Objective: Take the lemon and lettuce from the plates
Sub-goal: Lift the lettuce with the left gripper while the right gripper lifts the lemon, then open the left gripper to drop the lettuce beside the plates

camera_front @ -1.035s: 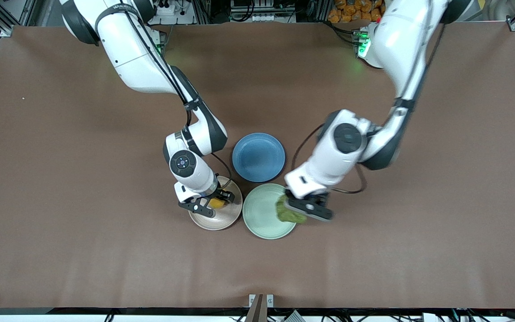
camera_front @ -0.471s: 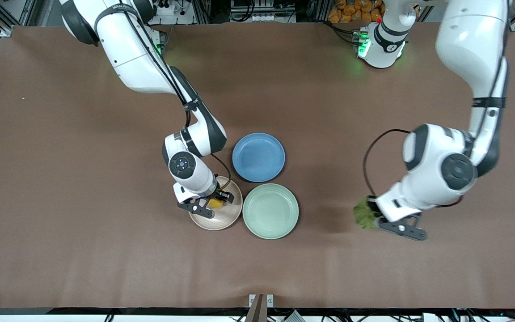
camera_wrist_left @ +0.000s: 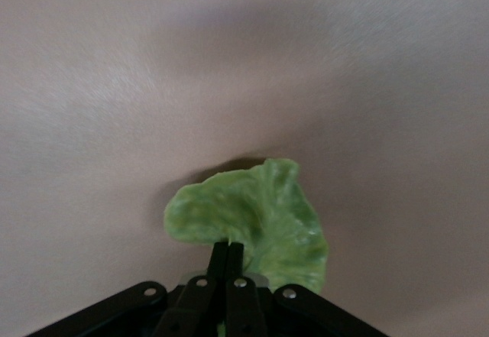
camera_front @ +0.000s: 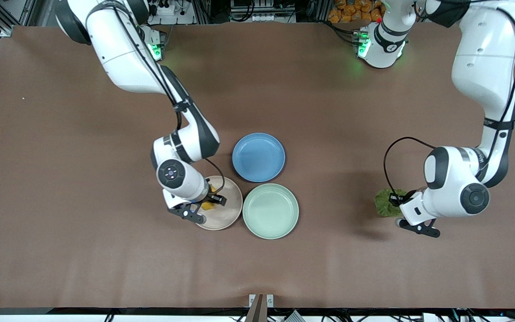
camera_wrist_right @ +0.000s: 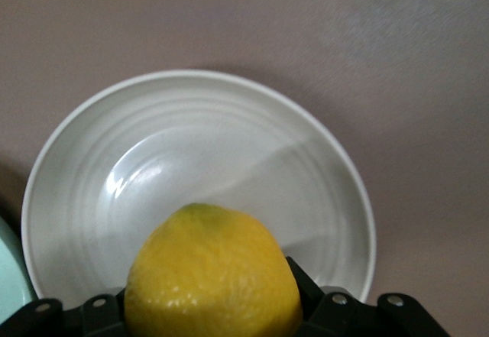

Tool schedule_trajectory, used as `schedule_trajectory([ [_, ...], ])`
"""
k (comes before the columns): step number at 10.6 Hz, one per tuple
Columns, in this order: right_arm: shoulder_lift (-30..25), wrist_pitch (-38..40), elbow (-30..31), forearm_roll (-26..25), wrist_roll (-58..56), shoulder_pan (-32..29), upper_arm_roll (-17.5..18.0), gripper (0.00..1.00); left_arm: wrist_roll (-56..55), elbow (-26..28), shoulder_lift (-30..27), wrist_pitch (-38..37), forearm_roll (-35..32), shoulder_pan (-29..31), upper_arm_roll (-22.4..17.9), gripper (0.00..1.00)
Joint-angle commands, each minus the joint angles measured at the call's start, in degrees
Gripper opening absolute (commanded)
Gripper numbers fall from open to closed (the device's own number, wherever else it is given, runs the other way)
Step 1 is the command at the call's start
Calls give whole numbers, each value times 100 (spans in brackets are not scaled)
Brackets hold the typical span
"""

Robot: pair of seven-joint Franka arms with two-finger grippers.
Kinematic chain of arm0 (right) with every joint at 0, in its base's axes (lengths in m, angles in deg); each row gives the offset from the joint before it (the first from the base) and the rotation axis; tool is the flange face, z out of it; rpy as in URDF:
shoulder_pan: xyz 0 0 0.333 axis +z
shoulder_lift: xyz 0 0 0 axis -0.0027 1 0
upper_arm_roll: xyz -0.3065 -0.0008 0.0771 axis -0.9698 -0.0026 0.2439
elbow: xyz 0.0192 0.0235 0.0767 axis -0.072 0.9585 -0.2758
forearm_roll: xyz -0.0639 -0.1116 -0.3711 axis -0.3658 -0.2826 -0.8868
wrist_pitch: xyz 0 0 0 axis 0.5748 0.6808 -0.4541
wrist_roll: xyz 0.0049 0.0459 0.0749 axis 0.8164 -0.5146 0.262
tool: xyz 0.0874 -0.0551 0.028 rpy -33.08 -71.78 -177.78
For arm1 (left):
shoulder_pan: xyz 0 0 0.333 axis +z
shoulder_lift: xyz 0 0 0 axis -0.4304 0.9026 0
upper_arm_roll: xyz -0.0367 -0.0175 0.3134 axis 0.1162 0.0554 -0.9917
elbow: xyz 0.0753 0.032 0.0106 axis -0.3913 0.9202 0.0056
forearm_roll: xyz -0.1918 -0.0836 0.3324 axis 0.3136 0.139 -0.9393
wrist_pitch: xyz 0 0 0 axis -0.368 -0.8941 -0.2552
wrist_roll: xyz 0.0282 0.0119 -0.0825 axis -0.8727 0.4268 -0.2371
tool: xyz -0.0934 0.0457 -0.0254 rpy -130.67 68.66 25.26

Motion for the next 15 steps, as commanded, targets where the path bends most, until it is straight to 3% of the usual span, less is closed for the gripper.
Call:
schedule_trajectory([
  [1,-424,680,15,0,-858,-412,48,57,11,-107,1,-16,63,-22,28,85],
  [2,-555,725,58,9,-1149,-587,48,57,19,-125,-156,-16,46,-22,28,100],
  [4,-627,1005,94,0,-1816,-904,39,58,19,-151,-472,-16,29,-22,19,100],
  [7,-837,1086,374,-280,-2626,-1300,39,58,80,-248,-1078,-43,-777,-31,54,100],
  [11,-1039,1025,734,-711,-3662,-1941,48,57,28,-257,-1948,-288,-728,65,45,100],
  [15,-1373,577,1393,-773,-4596,-2408,39,57,-655,-248,-2853,-1447,-517,224,28,100],
])
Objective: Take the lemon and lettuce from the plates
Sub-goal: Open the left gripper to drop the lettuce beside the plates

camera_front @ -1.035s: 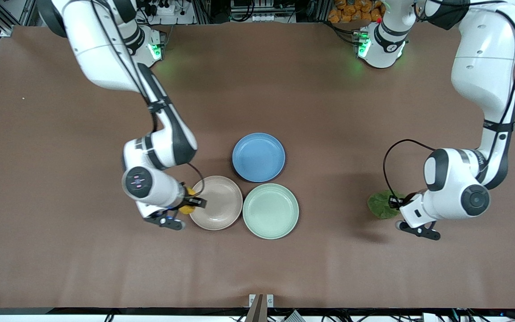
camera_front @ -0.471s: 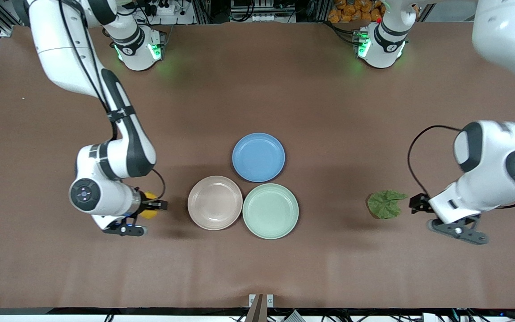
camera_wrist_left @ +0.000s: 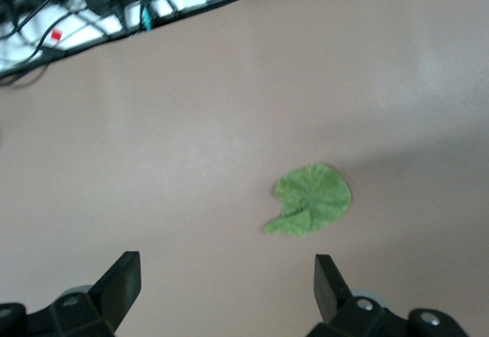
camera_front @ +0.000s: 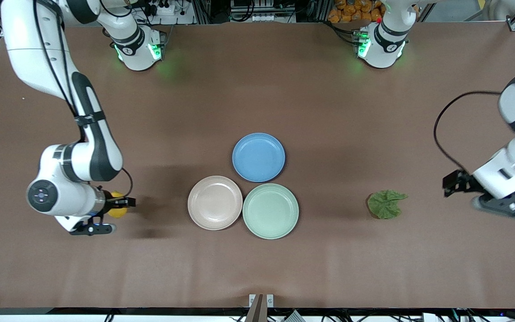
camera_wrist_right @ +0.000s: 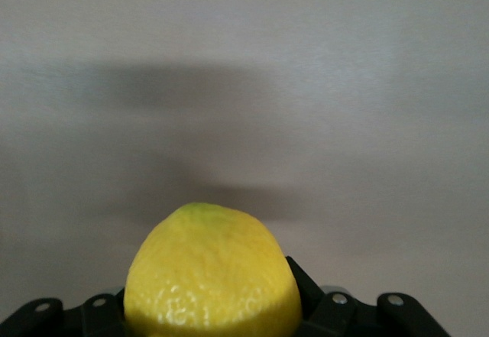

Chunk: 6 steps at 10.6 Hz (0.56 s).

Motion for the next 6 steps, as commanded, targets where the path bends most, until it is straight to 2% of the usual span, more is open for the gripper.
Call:
schedule_trajectory([
  [1,-531,-501,889,-104,-418,-263,96,57,-649,174,-772,-622,101,102,3,100],
  [3,-698,-1053,1469,-113,-681,-395,96,57,-1053,200,-1176,-1018,92,94,38,100],
  [6,-909,-1687,2147,-113,-1252,-641,105,54,-984,244,-1563,-1678,109,103,73,100],
])
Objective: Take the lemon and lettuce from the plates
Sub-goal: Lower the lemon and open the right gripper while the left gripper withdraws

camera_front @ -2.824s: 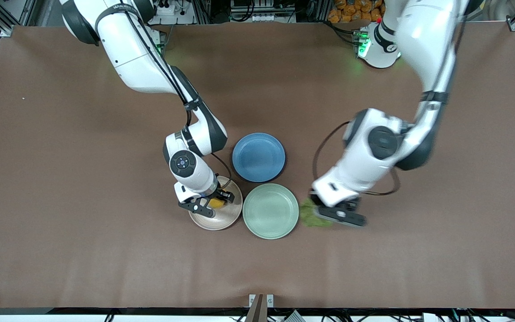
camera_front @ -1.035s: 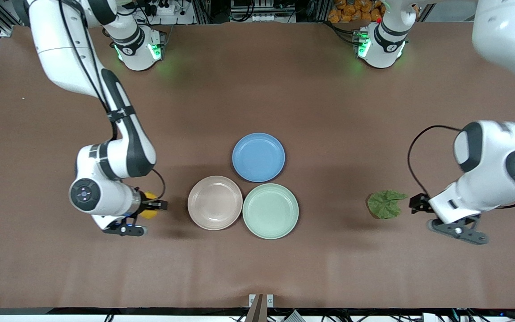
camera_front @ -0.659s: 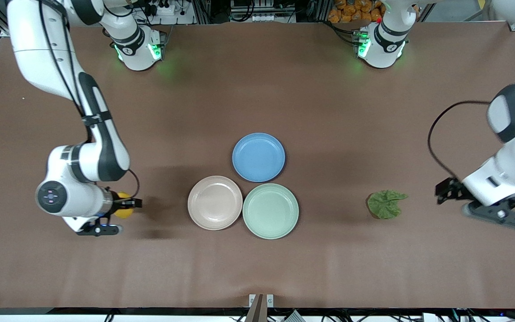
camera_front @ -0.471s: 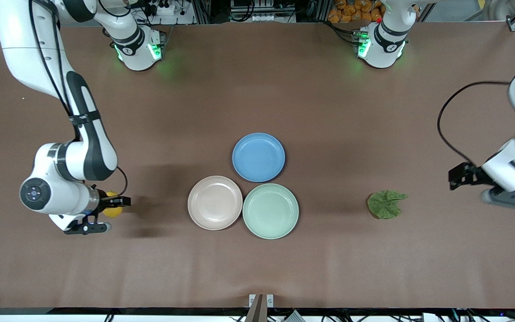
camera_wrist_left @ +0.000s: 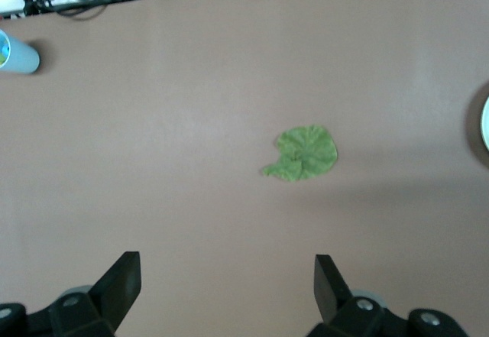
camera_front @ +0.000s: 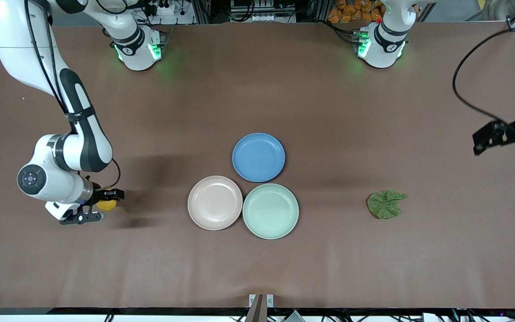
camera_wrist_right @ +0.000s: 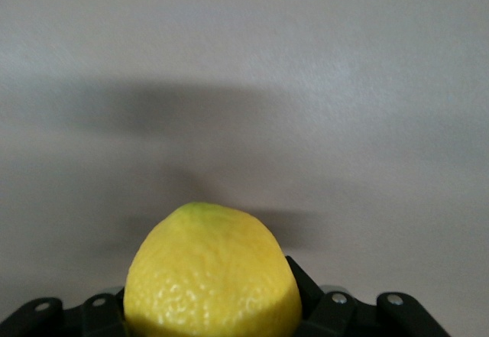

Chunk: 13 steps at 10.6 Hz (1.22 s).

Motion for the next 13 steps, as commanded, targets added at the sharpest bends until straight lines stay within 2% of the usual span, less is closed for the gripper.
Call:
schedule_trajectory([
  [1,-448,-639,935,-84,-735,-363,107,54,-93,303,-437,-336,225,39,49,100],
  [3,-404,-1132,1200,-84,-773,-373,107,54,-93,444,-525,-327,331,48,40,100],
  [6,-290,-1274,1219,-75,-773,-399,107,55,-84,752,-710,-327,411,22,58,100],
  [7,-246,-1335,1219,-57,-764,-391,107,67,-84,752,-710,-327,411,13,136,100],
  [8,-246,-1327,1193,-40,-712,-382,107,100,-84,752,-710,-327,411,13,172,100],
  [11,-360,-1153,1088,-40,-702,-303,107,100,-84,752,-710,-336,420,21,277,100],
  [13,-448,-452,755,-5,-685,-303,107,100,-84,770,-719,-362,437,39,286,100],
])
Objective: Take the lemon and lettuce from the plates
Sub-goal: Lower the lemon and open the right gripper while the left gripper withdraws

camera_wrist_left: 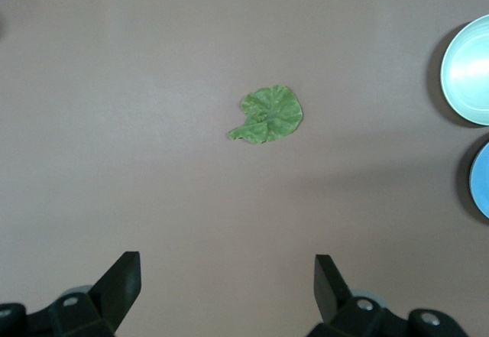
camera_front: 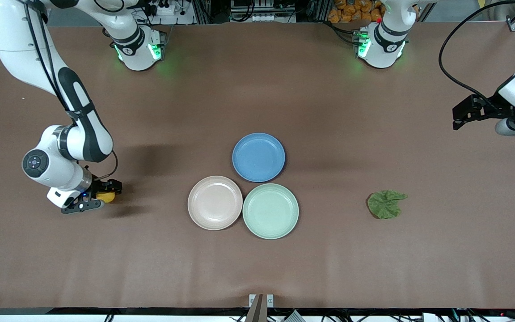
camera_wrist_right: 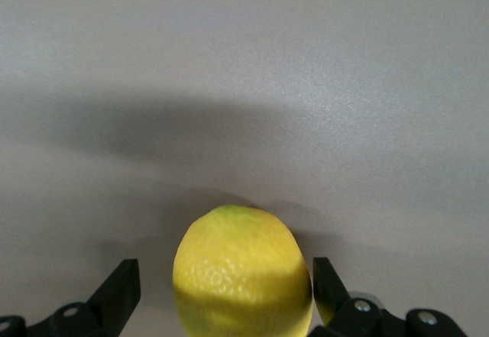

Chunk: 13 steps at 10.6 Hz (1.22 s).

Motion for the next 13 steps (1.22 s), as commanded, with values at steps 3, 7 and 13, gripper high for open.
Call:
schedule_trajectory([
  [3,-533,1538,-653,-3,387,-9,38,100,-83,157,-170,-78,134,56,41,100],
  [7,-1086,2541,-1014,-29,546,0,30,100,-92,165,-135,-69,161,56,41,100],
  [13,-2194,3841,-1294,-90,1022,-87,38,100,-92,165,-108,-25,161,47,41,100],
])
